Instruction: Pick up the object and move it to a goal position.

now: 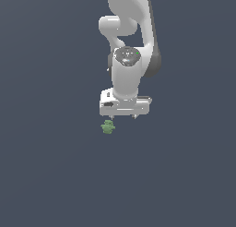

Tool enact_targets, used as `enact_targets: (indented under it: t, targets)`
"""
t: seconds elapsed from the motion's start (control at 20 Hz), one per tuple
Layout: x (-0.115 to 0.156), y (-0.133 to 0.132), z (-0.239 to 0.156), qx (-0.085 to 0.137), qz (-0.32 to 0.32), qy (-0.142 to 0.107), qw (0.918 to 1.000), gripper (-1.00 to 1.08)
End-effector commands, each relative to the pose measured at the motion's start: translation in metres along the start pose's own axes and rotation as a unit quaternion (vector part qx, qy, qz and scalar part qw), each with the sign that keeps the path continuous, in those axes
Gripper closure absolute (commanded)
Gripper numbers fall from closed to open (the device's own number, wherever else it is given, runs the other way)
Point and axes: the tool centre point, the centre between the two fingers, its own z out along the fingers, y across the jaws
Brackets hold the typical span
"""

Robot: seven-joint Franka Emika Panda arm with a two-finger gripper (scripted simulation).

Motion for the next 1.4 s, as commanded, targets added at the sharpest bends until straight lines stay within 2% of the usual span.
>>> enact_targets:
  t: [0.0,0.4,0.6,1.0,1.35]
  targets:
    - [0.000,0.000,0.000,0.000,0.000,0.000,1.0000,-0.92]
    - [0.004,0.022,-0.011,-0.010,-0.002,0.006,0.9999,-0.92]
    - [0.004,0.024,-0.014,-0.011,0.001,0.008,0.9999,-0.92]
    - [0.002,0.028,-0.006,-0.010,-0.018,0.006,0.9998,-0.92]
    - [-0.003,0.040,0.012,-0.009,-0.061,0.004,0.9981,-0.92]
